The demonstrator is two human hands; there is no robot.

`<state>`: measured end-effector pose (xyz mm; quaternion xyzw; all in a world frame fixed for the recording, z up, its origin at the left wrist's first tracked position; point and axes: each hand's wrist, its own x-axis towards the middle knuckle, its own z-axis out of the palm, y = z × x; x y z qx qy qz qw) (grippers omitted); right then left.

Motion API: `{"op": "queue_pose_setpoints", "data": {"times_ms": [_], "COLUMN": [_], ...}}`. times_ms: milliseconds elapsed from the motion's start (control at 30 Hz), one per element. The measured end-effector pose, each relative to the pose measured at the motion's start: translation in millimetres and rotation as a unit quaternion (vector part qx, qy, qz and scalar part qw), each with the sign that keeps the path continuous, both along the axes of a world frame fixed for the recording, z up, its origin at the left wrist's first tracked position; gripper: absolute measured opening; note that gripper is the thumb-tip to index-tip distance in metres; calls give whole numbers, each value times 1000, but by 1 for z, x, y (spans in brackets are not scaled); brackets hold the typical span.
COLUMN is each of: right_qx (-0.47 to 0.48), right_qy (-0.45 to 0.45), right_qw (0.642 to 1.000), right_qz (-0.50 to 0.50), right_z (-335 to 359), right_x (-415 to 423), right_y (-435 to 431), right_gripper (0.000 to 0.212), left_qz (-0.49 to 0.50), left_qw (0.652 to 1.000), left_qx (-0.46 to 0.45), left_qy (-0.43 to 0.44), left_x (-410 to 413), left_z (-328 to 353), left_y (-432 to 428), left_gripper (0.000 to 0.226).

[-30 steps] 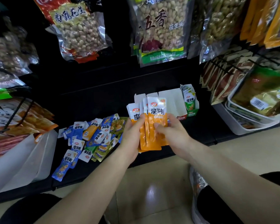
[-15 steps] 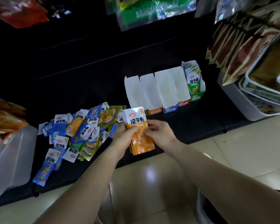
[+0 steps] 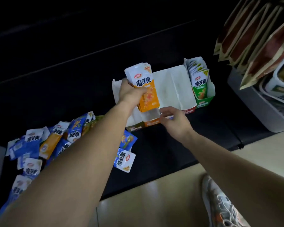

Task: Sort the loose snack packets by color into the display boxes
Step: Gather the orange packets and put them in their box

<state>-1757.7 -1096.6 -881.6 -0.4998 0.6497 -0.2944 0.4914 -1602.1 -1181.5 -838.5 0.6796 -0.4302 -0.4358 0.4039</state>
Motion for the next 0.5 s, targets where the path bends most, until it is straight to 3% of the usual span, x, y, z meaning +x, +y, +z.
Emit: {"op": "queue_pose_setpoints", "data": {"times_ms": [167,333,500], "right_qx": [-14,-61,-58], "right_qy": [69,168,183], "right_qw": [995,974,970], "right_qz": [66,137,152], "right_z": [-16,-25,-28], "right_x": [9,7,6], "right_y": [-9,-12,-13], "right_gripper": [41,43,42], "left_qz": [-45,-84,-92], "left_qw": [996,982,947], "left_qx": [-5,-21,-38], "left_qy": [-81,-168,-304], "left_x": [-10,-6,-7], "left_z": [-26,-37,-47], "left_y": [-16,-17,-15], "left_gripper": [45,55,64]}}
